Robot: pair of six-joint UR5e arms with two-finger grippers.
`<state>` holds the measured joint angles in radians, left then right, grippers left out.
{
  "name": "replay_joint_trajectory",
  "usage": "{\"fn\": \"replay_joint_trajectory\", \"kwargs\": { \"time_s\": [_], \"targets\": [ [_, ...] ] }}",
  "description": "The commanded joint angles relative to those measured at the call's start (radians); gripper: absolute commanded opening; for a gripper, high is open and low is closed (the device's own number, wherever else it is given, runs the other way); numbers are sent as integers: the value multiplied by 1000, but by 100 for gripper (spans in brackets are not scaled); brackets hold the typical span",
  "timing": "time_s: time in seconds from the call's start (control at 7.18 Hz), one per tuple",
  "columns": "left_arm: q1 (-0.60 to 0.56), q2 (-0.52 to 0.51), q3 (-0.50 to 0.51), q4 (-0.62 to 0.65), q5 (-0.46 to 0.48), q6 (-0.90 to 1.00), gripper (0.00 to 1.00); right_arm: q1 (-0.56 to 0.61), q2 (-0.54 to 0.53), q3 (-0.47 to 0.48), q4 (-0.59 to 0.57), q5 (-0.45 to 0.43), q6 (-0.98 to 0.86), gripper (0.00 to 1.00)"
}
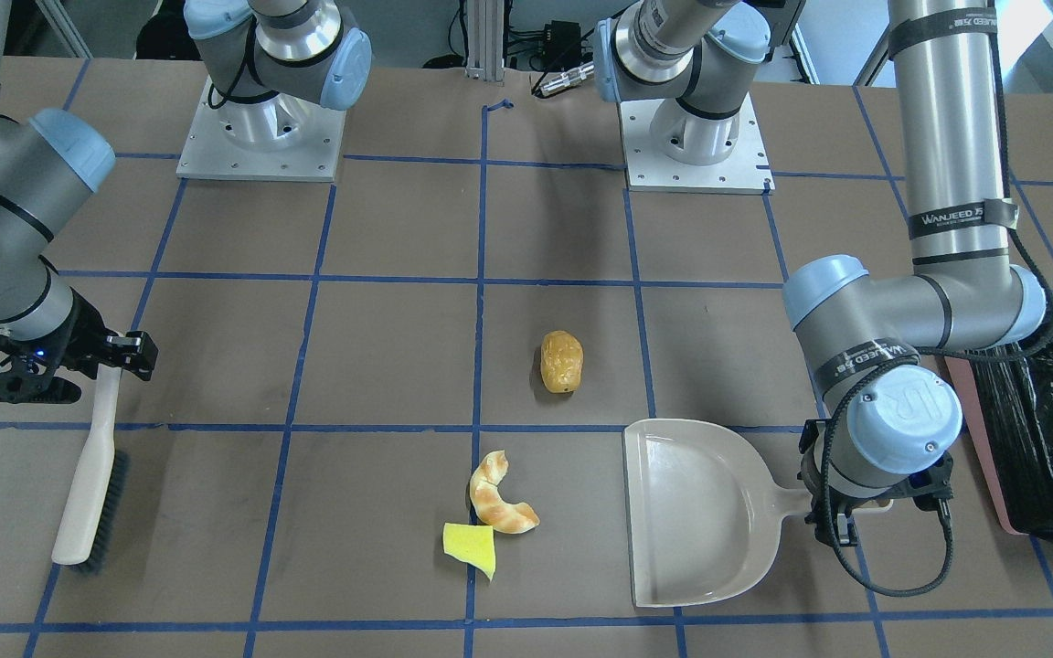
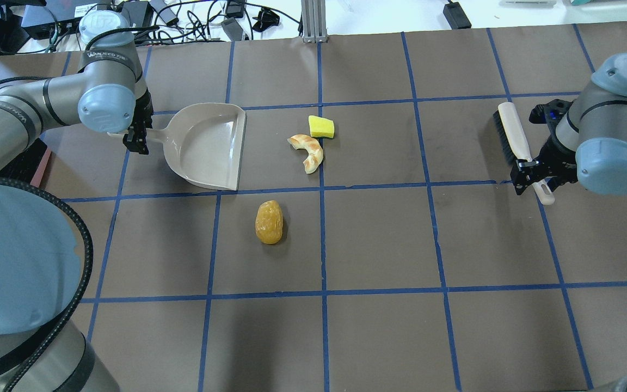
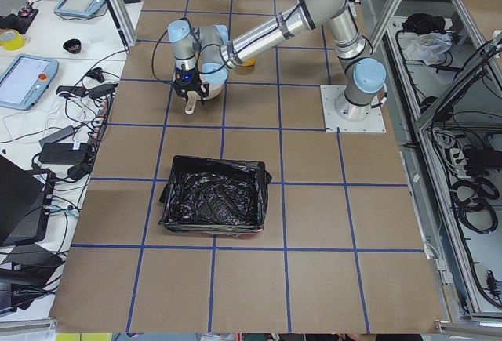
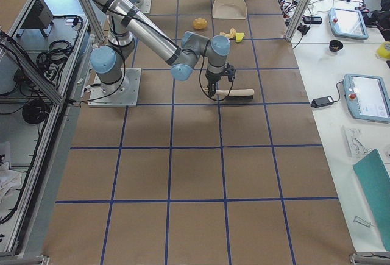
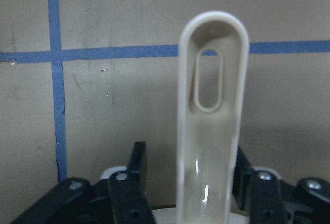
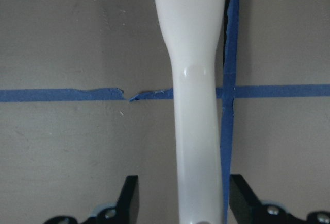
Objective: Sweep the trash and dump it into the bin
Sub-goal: 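Lift the dustpan with the left gripper and lift the brush with the right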
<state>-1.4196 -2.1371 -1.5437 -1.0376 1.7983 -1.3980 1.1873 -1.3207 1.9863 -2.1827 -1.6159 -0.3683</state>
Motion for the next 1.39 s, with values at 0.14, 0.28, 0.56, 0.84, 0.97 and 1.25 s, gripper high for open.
{"fn": "replay_joint_trajectory", "kwargs": {
  "time_s": [0.14, 0.28, 0.56, 0.84, 0.97, 1.25],
  "targets": [
    [1, 10, 39, 13, -7, -13, 0, 0, -6, -7, -2, 1, 6, 52],
    [-1, -16, 68, 13, -8, -34, 0, 0, -8, -9, -3, 1, 6, 52],
    [-34, -21, 105, -31, -10, -67, 0, 0, -5, 2, 1, -2, -4, 49],
    [-85, -49, 268, -253, -10, -155, 0, 0, -8, -3, 0, -2, -6, 41],
    [-119, -67, 272, -263, 5, -163, 0, 0, -8, -4, 0, -2, -11, 26],
    [-148, -110, 272, -263, 45, -246, 0, 0, -18, -4, 0, 1, -11, 2]
  ]
}}
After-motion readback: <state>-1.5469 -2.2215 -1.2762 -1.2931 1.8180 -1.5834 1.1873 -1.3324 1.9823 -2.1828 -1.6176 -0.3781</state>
